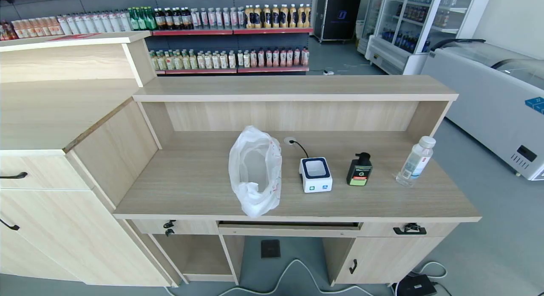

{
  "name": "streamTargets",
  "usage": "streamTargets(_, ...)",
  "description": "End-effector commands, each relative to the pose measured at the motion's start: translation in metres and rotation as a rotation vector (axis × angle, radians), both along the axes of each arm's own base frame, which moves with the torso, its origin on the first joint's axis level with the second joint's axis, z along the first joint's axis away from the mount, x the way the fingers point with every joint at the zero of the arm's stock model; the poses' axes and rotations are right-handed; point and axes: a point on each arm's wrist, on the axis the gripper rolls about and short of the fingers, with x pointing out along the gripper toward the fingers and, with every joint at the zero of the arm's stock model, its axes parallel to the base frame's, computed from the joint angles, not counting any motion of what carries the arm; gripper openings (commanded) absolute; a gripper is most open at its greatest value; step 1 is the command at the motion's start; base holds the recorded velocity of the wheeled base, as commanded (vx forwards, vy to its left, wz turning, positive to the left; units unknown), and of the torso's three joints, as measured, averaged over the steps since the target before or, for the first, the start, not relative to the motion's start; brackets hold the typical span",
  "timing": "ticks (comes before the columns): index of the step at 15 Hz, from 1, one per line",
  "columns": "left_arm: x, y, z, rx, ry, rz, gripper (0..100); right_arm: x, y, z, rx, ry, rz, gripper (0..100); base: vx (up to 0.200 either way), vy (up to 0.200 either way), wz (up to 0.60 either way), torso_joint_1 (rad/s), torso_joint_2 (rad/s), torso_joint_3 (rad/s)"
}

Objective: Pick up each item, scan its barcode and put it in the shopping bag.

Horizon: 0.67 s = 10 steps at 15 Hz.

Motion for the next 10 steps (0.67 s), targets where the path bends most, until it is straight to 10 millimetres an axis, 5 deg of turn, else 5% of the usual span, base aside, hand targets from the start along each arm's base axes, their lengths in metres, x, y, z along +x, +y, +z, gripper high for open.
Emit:
streamTargets(1, 0.0, 0.0, 0.0, -0.001, 0.002, 0.0, 100, -0.002, 0.0, 0.022, -0.037, -0.025, 0.021, 0, 0.0, 0.0, 0.0, 0.0, 0.0, 0.0)
streamTargets(2, 0.0, 0.0, 0.0, -0.001, 0.002, 0.0, 100, 0.011, 0.001, 0.075, -0.041, 0.036, 0.031, 0, 0.0, 0.0, 0.0, 0.0, 0.0, 0.0)
streamTargets(4, 0.0, 0.0, 0.0, -0.002, 0.0, 0.0, 100, 0.037, 0.0, 0.133, -0.037, 0.034, 0.022, 0, 0.0, 0.0, 0.0, 0.0, 0.0, 0.0)
streamTargets(5, 0.0, 0.0, 0.0, -0.001, 0.0, 0.0, 100, 0.074, -0.001, 0.167, -0.001, 0.085, -0.006, 0, 0.0, 0.0, 0.0, 0.0, 0.0, 0.0)
streamTargets(8, 0.0, 0.0, 0.0, -0.001, 0.0, 0.0, 100, 0.169, -0.024, 0.181, -0.046, 0.108, -0.132, 0, 0.0, 0.0, 0.0, 0.0, 0.0, 0.0)
streamTargets(9, 0.0, 0.0, 0.0, -0.002, 0.002, 0.0, 100, 0.195, -0.032, 0.176, -0.076, 0.104, -0.13, 100, 0.0, 0.0, 0.0, 0.0, 0.0, 0.0)
streamTargets(10, 0.0, 0.0, 0.0, -0.002, 0.0, 0.0, 100, 0.216, -0.04, 0.169, -0.098, 0.112, -0.122, 100, 0.0, 0.0, 0.0, 0.0, 0.0, 0.0)
